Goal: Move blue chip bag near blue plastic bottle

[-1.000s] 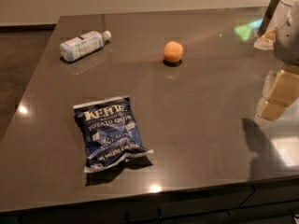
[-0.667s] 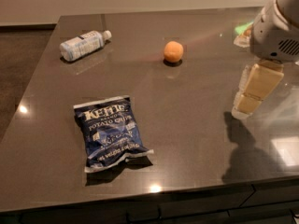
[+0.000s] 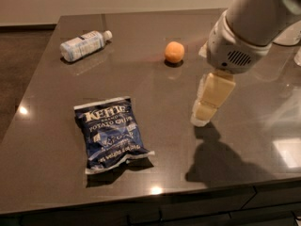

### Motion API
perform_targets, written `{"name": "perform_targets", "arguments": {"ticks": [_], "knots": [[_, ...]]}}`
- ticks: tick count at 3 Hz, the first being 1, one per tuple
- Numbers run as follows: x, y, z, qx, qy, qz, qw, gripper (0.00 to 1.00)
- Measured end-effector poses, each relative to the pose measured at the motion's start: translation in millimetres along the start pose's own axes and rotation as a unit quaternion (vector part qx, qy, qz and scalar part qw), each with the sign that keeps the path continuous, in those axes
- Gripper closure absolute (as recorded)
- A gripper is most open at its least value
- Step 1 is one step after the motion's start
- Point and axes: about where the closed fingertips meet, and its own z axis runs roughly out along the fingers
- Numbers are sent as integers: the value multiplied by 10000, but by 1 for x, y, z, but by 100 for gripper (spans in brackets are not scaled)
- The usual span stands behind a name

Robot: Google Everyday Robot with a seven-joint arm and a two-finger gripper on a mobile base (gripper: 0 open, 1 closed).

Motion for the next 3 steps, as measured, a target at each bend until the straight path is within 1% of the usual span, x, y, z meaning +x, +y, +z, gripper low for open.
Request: {"name": "perform_targets", "arguments": {"ticks": [1,2,3], "knots": [[-24,21,20,-122,-141,-95,9998,0],[-45,43,43,-172,-262,-219,9993,0],[-61,61,65,-220,-397,-265,9986,0]]}}
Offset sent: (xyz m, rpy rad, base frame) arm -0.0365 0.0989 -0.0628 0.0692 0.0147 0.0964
